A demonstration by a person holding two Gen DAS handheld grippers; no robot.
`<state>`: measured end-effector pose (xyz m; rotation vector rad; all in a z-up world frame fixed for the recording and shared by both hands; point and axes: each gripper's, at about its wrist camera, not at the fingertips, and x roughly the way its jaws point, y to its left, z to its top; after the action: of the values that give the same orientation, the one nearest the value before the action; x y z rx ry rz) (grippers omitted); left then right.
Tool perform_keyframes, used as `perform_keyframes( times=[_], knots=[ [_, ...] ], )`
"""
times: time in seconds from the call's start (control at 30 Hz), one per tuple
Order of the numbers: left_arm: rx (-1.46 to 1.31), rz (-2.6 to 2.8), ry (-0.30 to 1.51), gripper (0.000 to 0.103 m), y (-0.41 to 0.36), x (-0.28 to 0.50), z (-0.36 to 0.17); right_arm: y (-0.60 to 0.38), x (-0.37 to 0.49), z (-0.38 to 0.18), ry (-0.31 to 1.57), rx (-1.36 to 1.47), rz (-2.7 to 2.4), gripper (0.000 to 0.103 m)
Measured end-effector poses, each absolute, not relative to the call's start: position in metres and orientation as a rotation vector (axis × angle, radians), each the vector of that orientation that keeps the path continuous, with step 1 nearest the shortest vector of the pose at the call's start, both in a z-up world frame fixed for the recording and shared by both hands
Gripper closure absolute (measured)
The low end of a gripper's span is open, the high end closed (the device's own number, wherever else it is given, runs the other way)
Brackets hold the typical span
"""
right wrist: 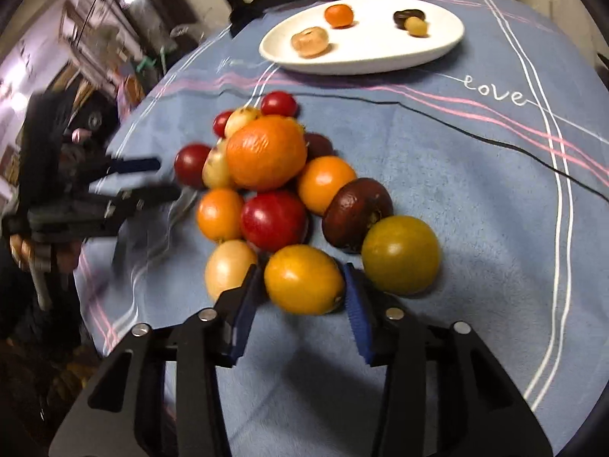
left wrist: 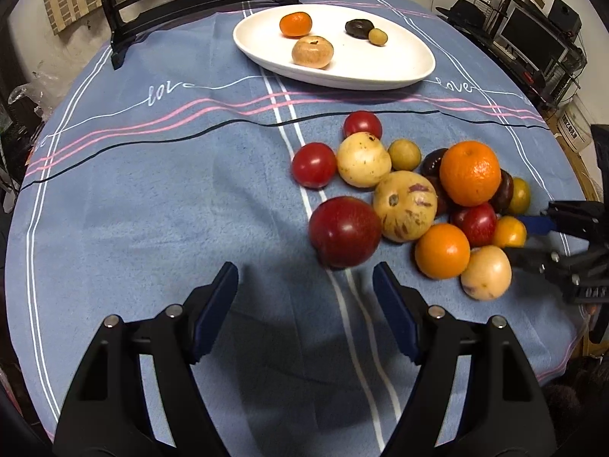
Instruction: Organize fruits
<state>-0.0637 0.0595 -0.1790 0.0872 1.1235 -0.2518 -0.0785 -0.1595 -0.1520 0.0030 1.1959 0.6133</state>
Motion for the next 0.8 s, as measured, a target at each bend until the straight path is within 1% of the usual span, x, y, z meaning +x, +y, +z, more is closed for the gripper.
perform_keyframes(
  times=[0.13, 0.37, 0.43, 0.47, 0.5, 0.53, 0.57, 0.6, 0.8],
  knots=[
    [0.093, -0.271, 1.116, 0.028, 0.053, -0.055, -0.18, -0.167, -0.087, -0.15, 1.222, -0.026, 0.62, 0.062],
    [0.14, -0.302, 1.131, 0.028, 0.04, -0.039, -0.192, -0.178, -0.091, -0.15, 1.239, 0.009, 0.596, 0.063],
    [0.132, -0.311, 1.131, 0.03, 0.041, -0.039, -0.192, -0.177, -0.092, -0.149, 1.24, 0.012, 0.59, 0.063],
    [0.129, -0.321, 1.128, 0.036, 0.04, -0.039, -0.192, -0.177, -0.092, -0.15, 1.244, 0.014, 0.588, 0.063],
    [0.124, -0.334, 1.126, 0.047, 0.039, -0.039, -0.191, -0.177, -0.093, -0.15, 1.246, 0.017, 0.586, 0.063],
    [0.117, -0.347, 1.124, 0.051, 0.038, -0.04, -0.19, -0.177, -0.092, -0.15, 1.247, 0.022, 0.584, 0.063],
    [0.121, -0.352, 1.119, 0.059, 0.035, -0.04, -0.188, -0.178, -0.092, -0.151, 1.249, 0.029, 0.584, 0.063],
    [0.12, -0.357, 1.119, 0.06, 0.035, -0.041, -0.188, -0.179, -0.092, -0.151, 1.251, 0.033, 0.585, 0.063],
    [0.074, -0.345, 1.135, 0.06, 0.038, -0.044, -0.183, -0.181, -0.093, -0.147, 1.248, 0.051, 0.585, 0.063]
  ],
)
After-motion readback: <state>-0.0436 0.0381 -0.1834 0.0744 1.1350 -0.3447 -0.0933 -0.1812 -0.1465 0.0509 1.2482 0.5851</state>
